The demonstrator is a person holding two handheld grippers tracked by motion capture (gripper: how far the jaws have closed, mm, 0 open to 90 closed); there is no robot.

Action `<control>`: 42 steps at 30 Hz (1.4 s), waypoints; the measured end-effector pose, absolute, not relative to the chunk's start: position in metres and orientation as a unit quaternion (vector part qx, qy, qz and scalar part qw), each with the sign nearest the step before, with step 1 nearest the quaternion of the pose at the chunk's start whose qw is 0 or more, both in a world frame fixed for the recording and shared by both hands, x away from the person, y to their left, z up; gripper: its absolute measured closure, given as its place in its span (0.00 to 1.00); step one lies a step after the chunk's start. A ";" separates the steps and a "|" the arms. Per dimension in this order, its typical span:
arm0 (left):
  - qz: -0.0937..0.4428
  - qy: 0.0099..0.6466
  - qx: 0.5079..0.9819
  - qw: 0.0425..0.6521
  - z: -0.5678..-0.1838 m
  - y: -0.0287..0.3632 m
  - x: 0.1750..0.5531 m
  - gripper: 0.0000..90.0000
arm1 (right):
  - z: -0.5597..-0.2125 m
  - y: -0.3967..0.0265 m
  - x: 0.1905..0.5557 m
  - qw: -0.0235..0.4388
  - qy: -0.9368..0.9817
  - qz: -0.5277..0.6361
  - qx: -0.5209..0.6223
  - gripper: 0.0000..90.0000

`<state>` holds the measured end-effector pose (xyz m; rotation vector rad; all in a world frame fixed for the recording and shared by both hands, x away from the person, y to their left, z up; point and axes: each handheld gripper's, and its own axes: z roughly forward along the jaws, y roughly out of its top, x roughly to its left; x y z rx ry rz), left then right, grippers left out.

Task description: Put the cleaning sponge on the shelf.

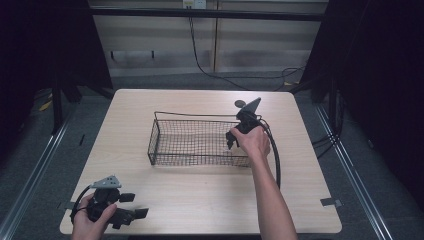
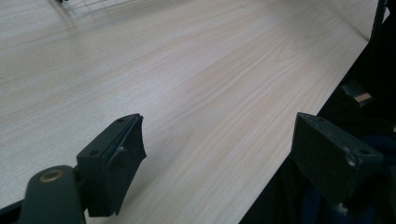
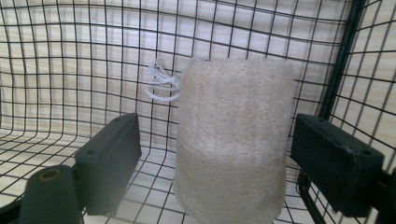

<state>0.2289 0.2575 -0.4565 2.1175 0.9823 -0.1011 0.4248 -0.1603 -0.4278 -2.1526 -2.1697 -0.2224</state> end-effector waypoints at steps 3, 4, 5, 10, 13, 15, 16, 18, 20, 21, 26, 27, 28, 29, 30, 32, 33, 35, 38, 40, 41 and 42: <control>-0.041 0.387 0.834 0.391 -0.457 0.257 0.229 0.19 | -0.423 -0.162 0.423 0.034 -0.711 -0.073 -0.698 0.18; -0.041 0.387 0.834 0.391 -0.457 0.257 0.229 0.19 | -0.423 -0.162 0.423 0.034 -0.711 -0.073 -0.698 0.18; -0.040 0.387 0.835 0.390 -0.457 0.257 0.229 0.19 | -0.423 -0.162 0.422 0.033 -0.714 -0.075 -0.696 0.19; -0.040 0.387 0.834 0.390 -0.457 0.257 0.229 0.19 | -0.418 -0.162 0.420 0.035 -0.722 -0.075 -0.687 0.20; -0.040 0.387 0.834 0.391 -0.457 0.257 0.229 0.19 | -0.416 -0.161 0.418 0.035 -0.726 -0.076 -0.683 0.21; -0.040 0.387 0.835 0.390 -0.457 0.257 0.229 0.19 | -0.413 -0.161 0.417 0.031 -0.728 -0.075 -0.680 0.21; -0.040 0.387 0.835 0.390 -0.457 0.257 0.229 0.19 | -0.412 -0.160 0.415 0.030 -0.731 -0.080 -0.677 0.22; -0.040 0.386 0.835 0.389 -0.457 0.257 0.229 0.19 | -0.411 -0.160 0.414 0.024 -0.733 -0.082 -0.675 0.22; -0.040 0.386 0.836 0.388 -0.457 0.257 0.229 0.19 | -0.409 -0.159 0.411 0.019 -0.738 -0.091 -0.668 0.22; -0.040 0.386 0.836 0.388 -0.457 0.257 0.229 0.19 | -0.409 -0.159 0.411 0.019 -0.738 -0.091 -0.668 0.22; -0.040 0.387 0.835 0.389 -0.458 0.256 0.229 0.19 | -0.400 -0.160 0.405 0.013 -0.746 -0.106 -0.657 0.23; -0.040 0.387 0.835 0.389 -0.458 0.256 0.229 0.19 | -0.399 -0.160 0.404 0.012 -0.749 -0.108 -0.654 0.23; -0.040 0.386 0.836 0.387 -0.458 0.257 0.229 0.19 | -0.398 -0.160 0.403 0.012 -0.753 -0.113 -0.648 0.22; -0.040 0.386 0.836 0.387 -0.458 0.257 0.229 0.19 | -0.397 -0.160 0.401 0.013 -0.754 -0.118 -0.646 0.23; -0.041 0.386 0.836 0.387 -0.458 0.257 0.229 0.19 | -0.397 -0.160 0.401 0.013 -0.754 -0.118 -0.646 0.23; -0.040 0.386 0.836 0.387 -0.458 0.257 0.229 0.19 | -0.394 -0.160 0.397 0.014 -0.758 -0.125 -0.641 0.23; -0.040 0.386 0.836 0.387 -0.458 0.257 0.229 0.19 | -0.394 -0.161 0.396 0.014 -0.760 -0.129 -0.637 0.23; -0.041 0.387 0.836 0.387 -0.458 0.256 0.229 0.19 | -0.393 -0.161 0.394 0.015 -0.759 -0.130 -0.637 0.23; -0.039 0.387 0.836 0.386 -0.458 0.256 0.229 0.19 | -0.392 -0.161 0.390 0.017 -0.764 -0.137 -0.631 0.24; -0.038 0.387 0.836 0.386 -0.458 0.257 0.230 0.19 | -0.391 -0.161 0.389 0.016 -0.764 -0.139 -0.630 0.24; -0.038 0.388 0.836 0.387 -0.458 0.257 0.230 0.19 | -0.391 -0.161 0.388 0.015 -0.766 -0.141 -0.627 0.24; -0.039 0.388 0.836 0.387 -0.458 0.257 0.230 0.19 | -0.391 -0.161 0.385 0.014 -0.769 -0.145 -0.622 0.24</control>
